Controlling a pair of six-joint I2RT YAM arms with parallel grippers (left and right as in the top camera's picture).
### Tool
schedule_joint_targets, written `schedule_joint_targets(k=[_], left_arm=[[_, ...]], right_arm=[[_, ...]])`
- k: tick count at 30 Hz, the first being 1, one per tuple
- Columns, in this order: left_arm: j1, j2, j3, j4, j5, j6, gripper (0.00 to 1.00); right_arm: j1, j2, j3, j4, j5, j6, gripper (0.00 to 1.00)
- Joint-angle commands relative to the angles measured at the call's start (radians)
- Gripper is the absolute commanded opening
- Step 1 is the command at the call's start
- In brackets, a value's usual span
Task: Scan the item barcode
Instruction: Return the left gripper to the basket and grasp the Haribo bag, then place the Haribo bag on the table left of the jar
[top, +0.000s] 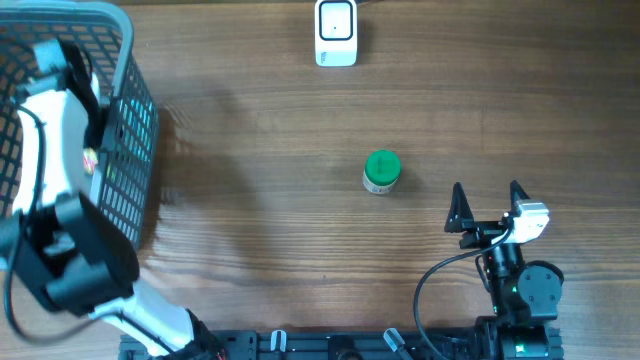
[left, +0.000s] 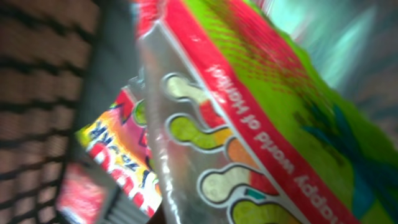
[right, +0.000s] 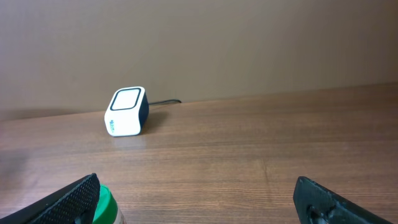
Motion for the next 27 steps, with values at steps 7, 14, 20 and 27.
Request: schedule_joint_targets(k=[7, 14, 20, 27], left_arm=[[0.0, -0.537, 0.195, 0.016, 0.121, -0.261, 0.04], [-0.037, -0.668, 0.193, -0.024, 0.957, -0.205, 0.04], [-0.286, -0.575, 0.12, -0.357, 1.131, 0.286, 0.04], [-0.509, -0.409, -0.214, -0.249, 1.251, 0.534, 0.04]], right_arm=[[0.003, 0.0, -0.002, 0.002, 0.016, -0.001, 1.0], [0.003, 0.0, -0.002, 0.002, 0.016, -0.002, 1.0], [0.003, 0.0, -0.002, 0.003, 0.016, -0.001, 1.0], [0.003, 0.0, -0.002, 0.002, 0.016, -0.001, 1.0]])
